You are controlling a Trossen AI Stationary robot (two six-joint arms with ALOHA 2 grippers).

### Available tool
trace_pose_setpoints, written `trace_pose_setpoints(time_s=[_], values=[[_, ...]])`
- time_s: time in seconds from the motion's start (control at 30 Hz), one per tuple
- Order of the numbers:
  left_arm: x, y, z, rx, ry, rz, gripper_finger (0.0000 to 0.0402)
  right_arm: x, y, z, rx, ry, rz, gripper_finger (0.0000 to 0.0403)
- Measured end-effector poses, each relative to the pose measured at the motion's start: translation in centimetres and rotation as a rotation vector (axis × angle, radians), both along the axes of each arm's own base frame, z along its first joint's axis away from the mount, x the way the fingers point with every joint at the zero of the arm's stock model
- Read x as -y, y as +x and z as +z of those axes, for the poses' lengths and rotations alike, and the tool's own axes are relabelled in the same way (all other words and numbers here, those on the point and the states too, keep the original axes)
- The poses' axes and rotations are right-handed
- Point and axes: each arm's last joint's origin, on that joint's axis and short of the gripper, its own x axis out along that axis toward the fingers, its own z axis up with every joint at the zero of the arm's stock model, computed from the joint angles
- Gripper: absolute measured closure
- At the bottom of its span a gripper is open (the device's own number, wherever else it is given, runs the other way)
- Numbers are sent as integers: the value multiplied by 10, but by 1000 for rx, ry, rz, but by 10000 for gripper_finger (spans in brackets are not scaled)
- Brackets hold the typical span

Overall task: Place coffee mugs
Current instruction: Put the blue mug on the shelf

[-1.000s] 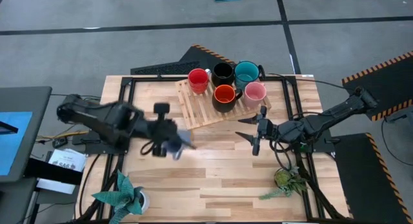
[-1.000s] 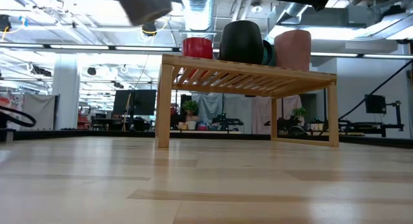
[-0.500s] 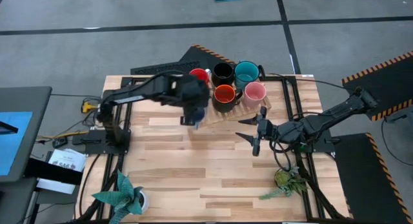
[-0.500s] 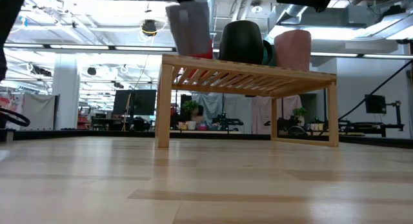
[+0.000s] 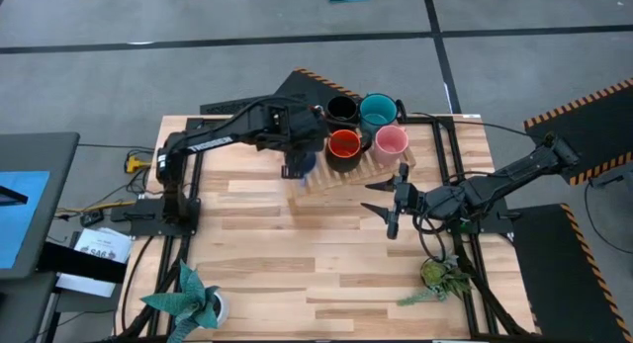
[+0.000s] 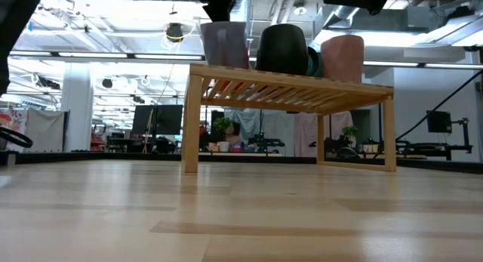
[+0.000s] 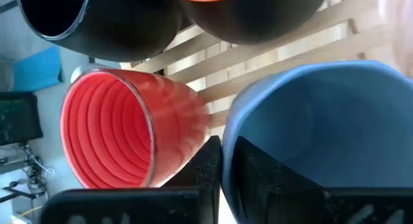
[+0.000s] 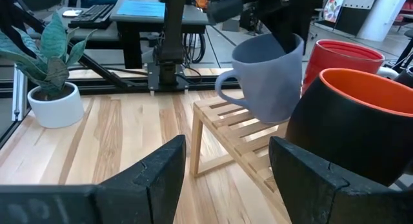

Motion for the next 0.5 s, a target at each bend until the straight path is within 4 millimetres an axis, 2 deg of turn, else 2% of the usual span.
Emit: trace_pose_setpoints(time_s=[0.33, 0.5], values=[[-3, 9, 4, 66, 67, -47, 315, 0, 0, 0, 0, 0, 0, 154], [-4, 12, 6, 87, 93, -52, 270, 0, 0, 0, 0, 0, 0, 154]])
